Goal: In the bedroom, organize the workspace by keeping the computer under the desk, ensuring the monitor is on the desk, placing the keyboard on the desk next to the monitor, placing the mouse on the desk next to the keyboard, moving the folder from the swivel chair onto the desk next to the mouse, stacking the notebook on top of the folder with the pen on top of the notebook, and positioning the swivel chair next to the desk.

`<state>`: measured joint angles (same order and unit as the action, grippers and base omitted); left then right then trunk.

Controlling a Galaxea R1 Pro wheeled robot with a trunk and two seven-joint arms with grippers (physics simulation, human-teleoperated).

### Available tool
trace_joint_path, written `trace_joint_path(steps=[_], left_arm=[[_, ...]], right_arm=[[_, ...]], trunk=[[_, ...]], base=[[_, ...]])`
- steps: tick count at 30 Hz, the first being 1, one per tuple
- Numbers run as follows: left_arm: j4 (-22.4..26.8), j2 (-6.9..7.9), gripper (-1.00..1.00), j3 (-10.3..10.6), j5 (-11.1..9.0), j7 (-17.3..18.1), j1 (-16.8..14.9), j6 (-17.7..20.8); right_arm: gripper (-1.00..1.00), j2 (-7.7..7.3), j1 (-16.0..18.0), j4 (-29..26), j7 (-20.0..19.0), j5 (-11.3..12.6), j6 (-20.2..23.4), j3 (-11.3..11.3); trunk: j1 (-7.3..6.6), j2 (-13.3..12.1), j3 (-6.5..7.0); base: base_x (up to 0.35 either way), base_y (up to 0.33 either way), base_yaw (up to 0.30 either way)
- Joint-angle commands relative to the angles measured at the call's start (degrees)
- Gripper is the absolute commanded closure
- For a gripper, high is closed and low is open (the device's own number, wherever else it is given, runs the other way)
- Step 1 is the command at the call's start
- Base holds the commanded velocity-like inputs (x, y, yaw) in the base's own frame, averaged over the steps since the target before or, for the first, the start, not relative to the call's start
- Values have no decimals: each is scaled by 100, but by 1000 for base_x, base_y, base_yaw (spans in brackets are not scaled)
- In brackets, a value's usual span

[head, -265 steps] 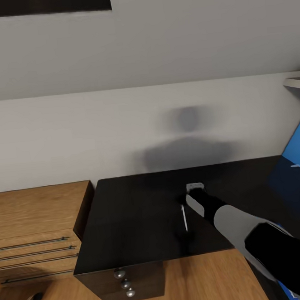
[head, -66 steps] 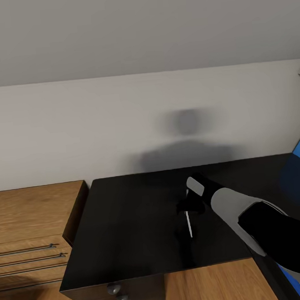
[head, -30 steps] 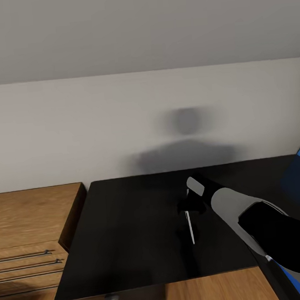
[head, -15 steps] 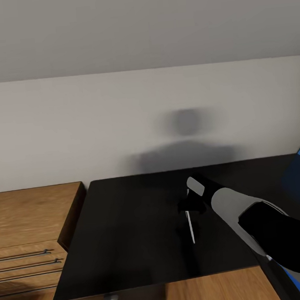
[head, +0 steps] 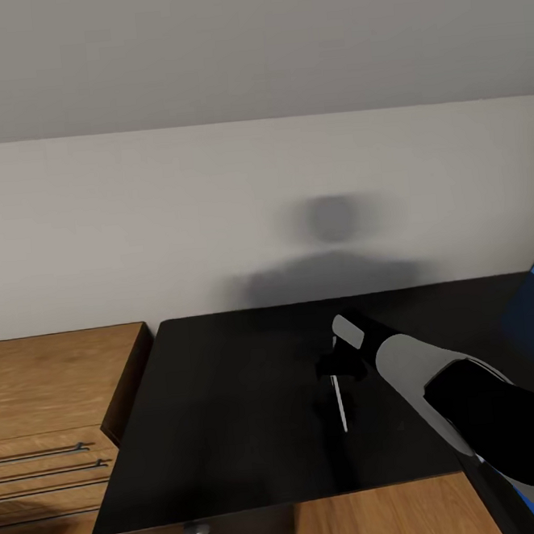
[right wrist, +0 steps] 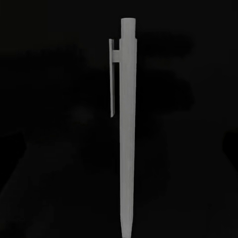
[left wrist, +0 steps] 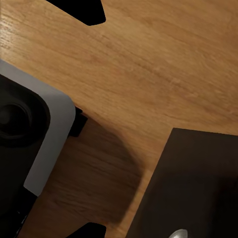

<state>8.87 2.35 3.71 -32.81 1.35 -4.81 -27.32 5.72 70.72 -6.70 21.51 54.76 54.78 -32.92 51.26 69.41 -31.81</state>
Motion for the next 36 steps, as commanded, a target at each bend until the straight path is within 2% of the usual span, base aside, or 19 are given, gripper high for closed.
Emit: trace_joint_path(steps=[1, 12, 14, 20, 33, 36], left_arm=[[-5, 2, -100, 37, -59, 14, -3, -19], [-1, 3, -100, 41, -59, 14, -3, -19], [-8, -21, -100, 24, -59, -8, -10, -36], [-8, -40, -100, 24, -59, -10, -8, -36], [-8, -8, -100, 33, -66, -12, -10, -35], [-8, -7, -100, 33, -67, -12, -9, -36]], right_arm=[[-100, -1, 3, -7, 44, 61, 14, -30], [-100, -1, 3, -7, 39, 61, 15, -37], [-100, -35, -14, 33, 41, 48, -48, -61], [-100, 13, -14, 30, 43, 46, -200, -60], [-100, -40, -14, 28, 29, 44, -349, -65], [-100, -43, -14, 29, 29, 44, -352, -65]], trunk=[[0, 3, -5], [0, 3, -5], [0, 3, -5], [0, 3, -5], [0, 3, -5], [66, 123, -59]], base=[[0, 0, 0], [0, 0, 0], [0, 0, 0], [0, 0, 0], [0, 0, 0], [0, 0, 0]])
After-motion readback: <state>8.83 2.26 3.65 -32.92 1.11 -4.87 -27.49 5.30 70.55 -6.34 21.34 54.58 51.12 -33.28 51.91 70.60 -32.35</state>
